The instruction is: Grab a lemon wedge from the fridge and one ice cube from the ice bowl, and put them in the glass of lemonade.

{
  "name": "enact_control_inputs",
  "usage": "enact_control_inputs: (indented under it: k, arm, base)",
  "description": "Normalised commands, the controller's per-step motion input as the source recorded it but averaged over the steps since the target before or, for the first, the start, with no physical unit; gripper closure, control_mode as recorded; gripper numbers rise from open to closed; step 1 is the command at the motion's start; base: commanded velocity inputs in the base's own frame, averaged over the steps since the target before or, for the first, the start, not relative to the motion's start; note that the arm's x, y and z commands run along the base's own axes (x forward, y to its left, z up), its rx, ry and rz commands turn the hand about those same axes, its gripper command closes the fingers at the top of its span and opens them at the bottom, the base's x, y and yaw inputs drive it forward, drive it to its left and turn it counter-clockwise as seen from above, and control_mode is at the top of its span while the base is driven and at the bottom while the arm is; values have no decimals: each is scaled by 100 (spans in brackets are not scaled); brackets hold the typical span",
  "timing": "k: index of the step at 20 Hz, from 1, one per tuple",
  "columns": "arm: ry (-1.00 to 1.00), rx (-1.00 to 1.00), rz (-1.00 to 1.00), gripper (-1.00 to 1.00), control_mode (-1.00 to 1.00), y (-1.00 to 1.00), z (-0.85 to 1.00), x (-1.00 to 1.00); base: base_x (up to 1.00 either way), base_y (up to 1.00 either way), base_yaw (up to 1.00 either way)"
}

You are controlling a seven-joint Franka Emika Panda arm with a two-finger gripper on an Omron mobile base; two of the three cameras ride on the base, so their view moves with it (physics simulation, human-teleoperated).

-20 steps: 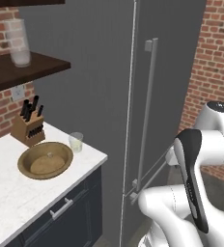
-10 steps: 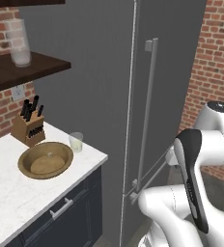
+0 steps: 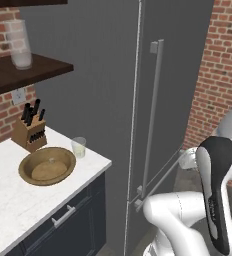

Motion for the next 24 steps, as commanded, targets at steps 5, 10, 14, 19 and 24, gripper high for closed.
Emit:
enact_control_inputs:
  k: [5,10,14,19,24]
  arm:
    - [-19,2,5,-100,-100,23,72,17]
    - [-22,3,9,-100,-100,9,58,81]
    - [-26,6,4,-100,-100,-2,3,100]
    - [-5,0,6,-100,-100,0,-4,87]
    - [3,-4,2,-100,-100,13,-1,77]
  base:
    - [0,0,0]
    - [0,0,0]
    - [0,0,0]
    - [0,0,0]
    - [0,0,0]
